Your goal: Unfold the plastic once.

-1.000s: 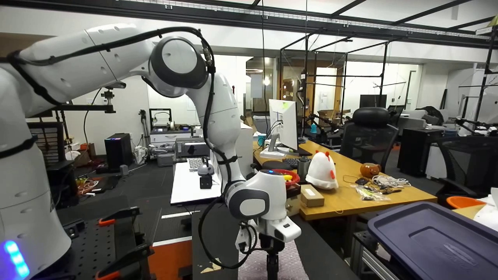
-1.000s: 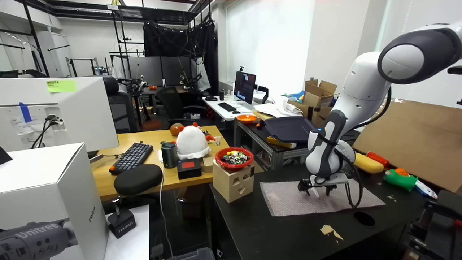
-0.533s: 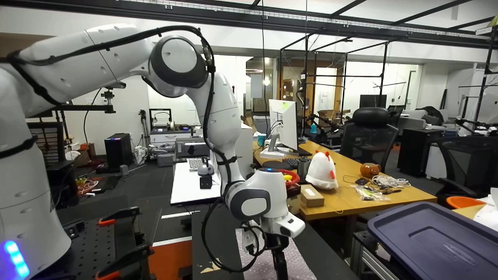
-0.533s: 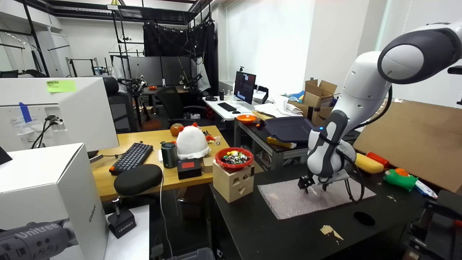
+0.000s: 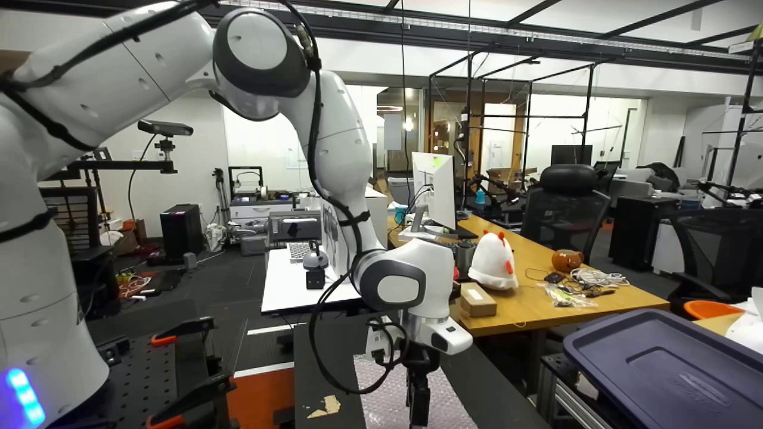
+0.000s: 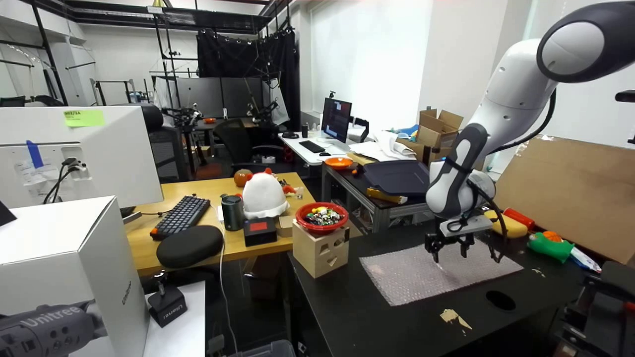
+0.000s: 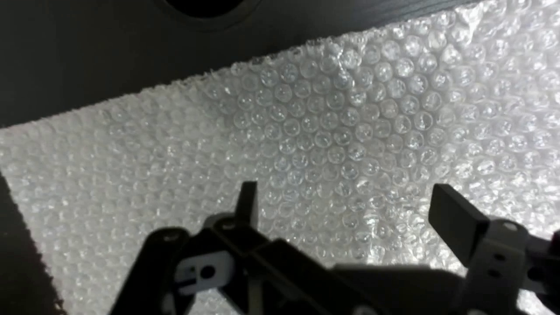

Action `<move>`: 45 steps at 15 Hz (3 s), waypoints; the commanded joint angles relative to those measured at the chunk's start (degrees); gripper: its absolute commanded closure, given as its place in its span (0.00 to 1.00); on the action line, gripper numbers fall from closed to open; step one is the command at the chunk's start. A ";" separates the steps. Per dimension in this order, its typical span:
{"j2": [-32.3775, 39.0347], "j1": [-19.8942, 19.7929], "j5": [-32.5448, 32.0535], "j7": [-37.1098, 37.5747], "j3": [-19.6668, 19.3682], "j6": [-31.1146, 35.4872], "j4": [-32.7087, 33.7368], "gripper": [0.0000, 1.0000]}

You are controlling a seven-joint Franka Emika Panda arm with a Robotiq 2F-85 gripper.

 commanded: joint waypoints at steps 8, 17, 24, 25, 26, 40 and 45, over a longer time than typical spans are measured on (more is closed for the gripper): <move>-15.94 -1.91 -3.51 -0.38 0.15 -23.18 -5.76 0.00; -25.26 -0.58 -11.13 -0.67 0.14 -22.66 -11.45 0.00; -33.28 -0.37 -13.61 -0.69 1.19 -21.06 -16.70 0.00; -34.14 -0.80 -13.06 -1.18 1.51 -20.42 -17.46 0.00; -35.13 -1.22 -12.50 -1.67 1.79 -19.35 -18.51 0.00; -54.84 -3.65 -9.08 -3.75 2.93 -18.71 -33.04 0.00; -63.37 -4.68 -9.85 -11.42 2.70 -19.06 -37.95 0.00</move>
